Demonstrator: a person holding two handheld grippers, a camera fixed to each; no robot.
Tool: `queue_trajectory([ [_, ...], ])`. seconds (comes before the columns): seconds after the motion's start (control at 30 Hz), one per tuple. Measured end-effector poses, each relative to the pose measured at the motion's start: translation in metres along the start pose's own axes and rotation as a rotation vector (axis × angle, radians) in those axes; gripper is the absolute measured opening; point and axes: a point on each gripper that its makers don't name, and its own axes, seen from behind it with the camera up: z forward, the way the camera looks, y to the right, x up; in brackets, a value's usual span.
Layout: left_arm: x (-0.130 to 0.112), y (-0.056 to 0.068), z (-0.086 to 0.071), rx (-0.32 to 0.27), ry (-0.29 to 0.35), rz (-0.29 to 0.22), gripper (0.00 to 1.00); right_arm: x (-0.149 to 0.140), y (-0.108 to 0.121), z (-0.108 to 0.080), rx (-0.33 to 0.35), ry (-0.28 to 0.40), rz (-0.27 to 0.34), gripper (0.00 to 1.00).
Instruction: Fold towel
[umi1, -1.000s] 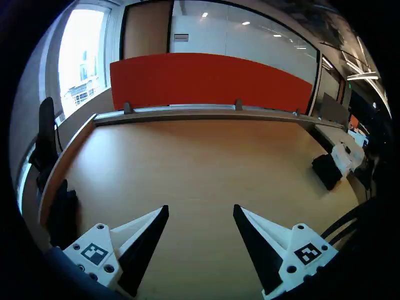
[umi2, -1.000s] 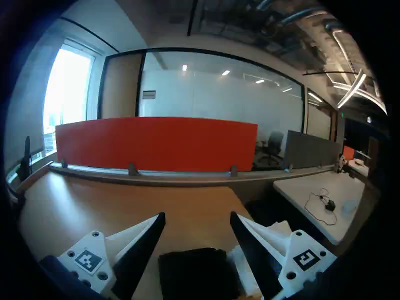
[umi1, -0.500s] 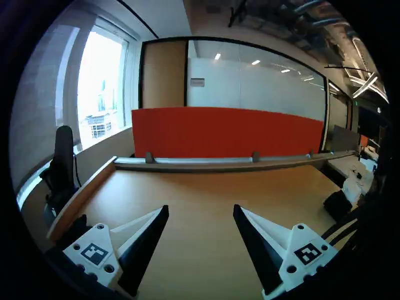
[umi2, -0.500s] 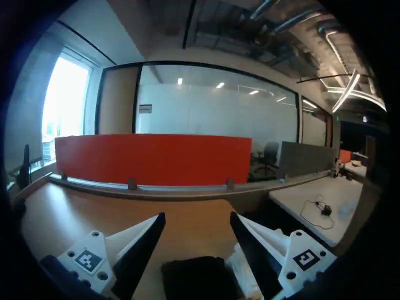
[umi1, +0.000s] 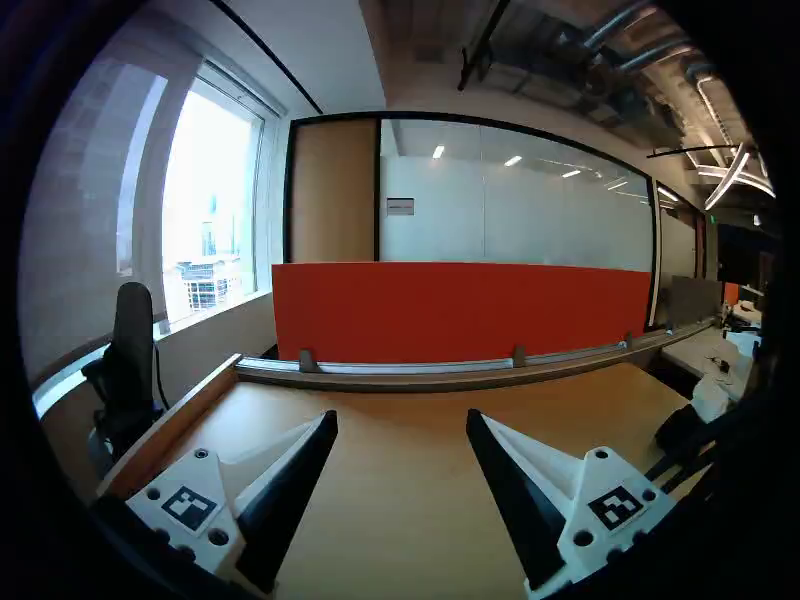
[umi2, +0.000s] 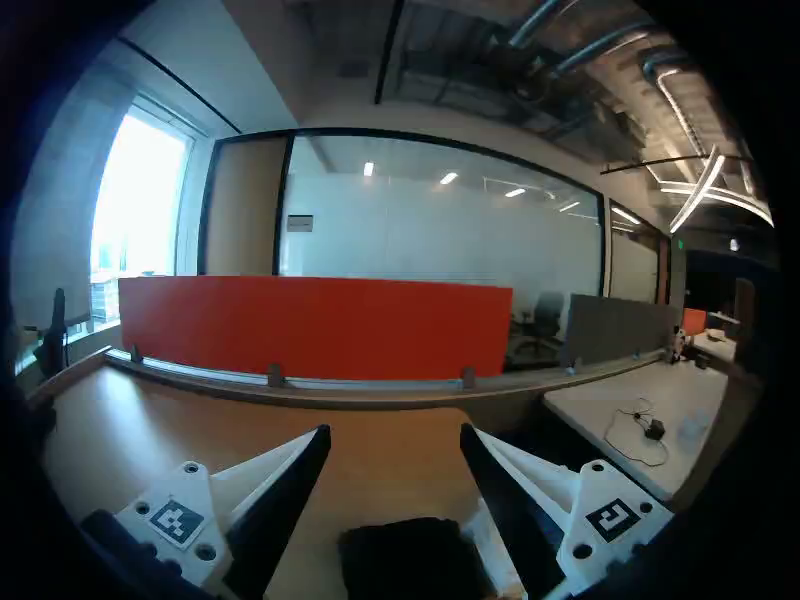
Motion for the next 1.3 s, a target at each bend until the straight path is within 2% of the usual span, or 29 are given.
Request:
queue_trajectory([
  [0.3, 0.011, -0.009, 0.003, -0.001, 0.045, -0.014, 0.95, 0.023, -0.039, -0.003, 0.021, 0.042, 0.013, 1.0],
  [0.7, 0.019, -0.03, 0.006, -0.008, 0.069, -0.023, 0.96, 0.049, -0.116, -0.004, 0.092, 0.077, 0.024, 1.0],
  [0.97, 0.019, -0.037, 0.009, -0.016, 0.078, -0.025, 0.95, 0.056, -0.164, -0.004, 0.134, 0.085, 0.038, 1.0],
  [1.1, 0.017, -0.04, 0.011, -0.012, 0.081, -0.028, 0.95, 0.057, -0.18, -0.001, 0.149, 0.089, 0.039, 1.0],
  [1.3, 0.014, -0.043, 0.012, -0.001, 0.085, -0.02, 0.95, 0.061, -0.189, 0.002, 0.134, 0.09, 0.034, 1.0],
])
